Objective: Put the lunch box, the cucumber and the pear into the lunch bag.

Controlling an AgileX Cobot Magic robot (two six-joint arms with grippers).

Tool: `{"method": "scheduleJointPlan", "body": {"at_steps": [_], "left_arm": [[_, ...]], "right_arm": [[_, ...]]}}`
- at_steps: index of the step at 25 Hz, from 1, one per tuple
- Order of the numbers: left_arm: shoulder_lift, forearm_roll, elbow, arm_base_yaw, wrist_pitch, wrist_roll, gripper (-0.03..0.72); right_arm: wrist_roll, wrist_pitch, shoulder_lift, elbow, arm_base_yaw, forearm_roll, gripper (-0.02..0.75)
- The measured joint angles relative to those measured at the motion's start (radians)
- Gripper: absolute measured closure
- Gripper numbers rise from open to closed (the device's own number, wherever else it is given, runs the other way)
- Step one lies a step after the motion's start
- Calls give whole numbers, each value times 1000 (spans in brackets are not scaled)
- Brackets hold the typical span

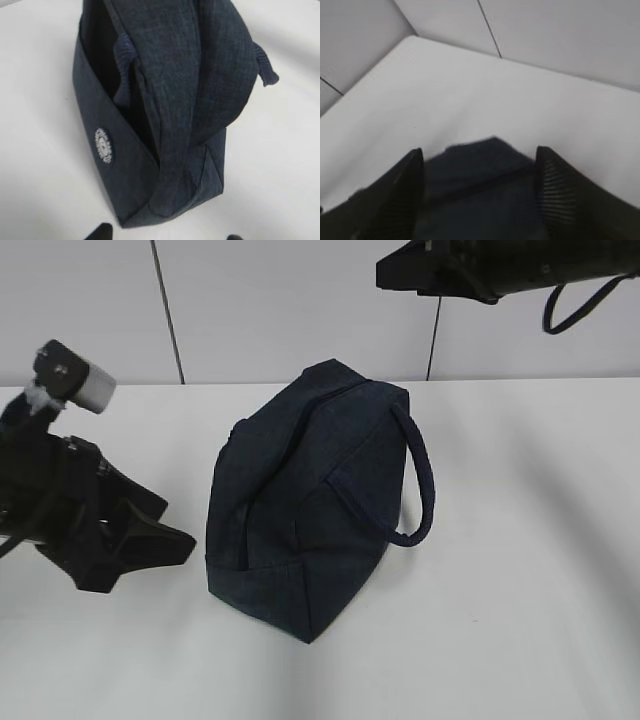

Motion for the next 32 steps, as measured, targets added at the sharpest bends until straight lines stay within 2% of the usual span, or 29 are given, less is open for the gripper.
{"method": "scheduleJointPlan", "body": {"at_steps": [1, 4, 6, 10, 13, 18, 22, 26, 32], "left_arm": [[-34, 62, 0, 0, -4, -73, 289], [-164, 297, 1, 0, -11, -385, 297], [-246, 444, 1, 0, 3, -581, 300], [-428, 706, 1, 0, 98, -936, 301], [-568, 830, 1, 0, 200, -1108, 306], [-803, 954, 1, 0, 344, -1263, 326], [-971, 1030, 1, 0, 422, -1336, 328], [-1081, 1075, 5, 0, 464, -1355, 328], [-1166, 1118, 109, 0, 496, -1388, 330]], "right_arm": [[96, 18, -27, 0, 1, -102, 214], [482, 108, -102, -2, 1, -516, 221], [686, 159, -135, 14, 8, -716, 221], [877, 176, -216, 107, 22, -929, 241], [955, 202, -302, 221, 59, -997, 256], [1079, 240, -481, 446, 94, -1083, 262], [1143, 297, -648, 577, 96, -1153, 267], [1184, 321, -855, 681, 96, -1193, 271], [1208, 361, -1202, 773, 96, -1218, 272]]}}
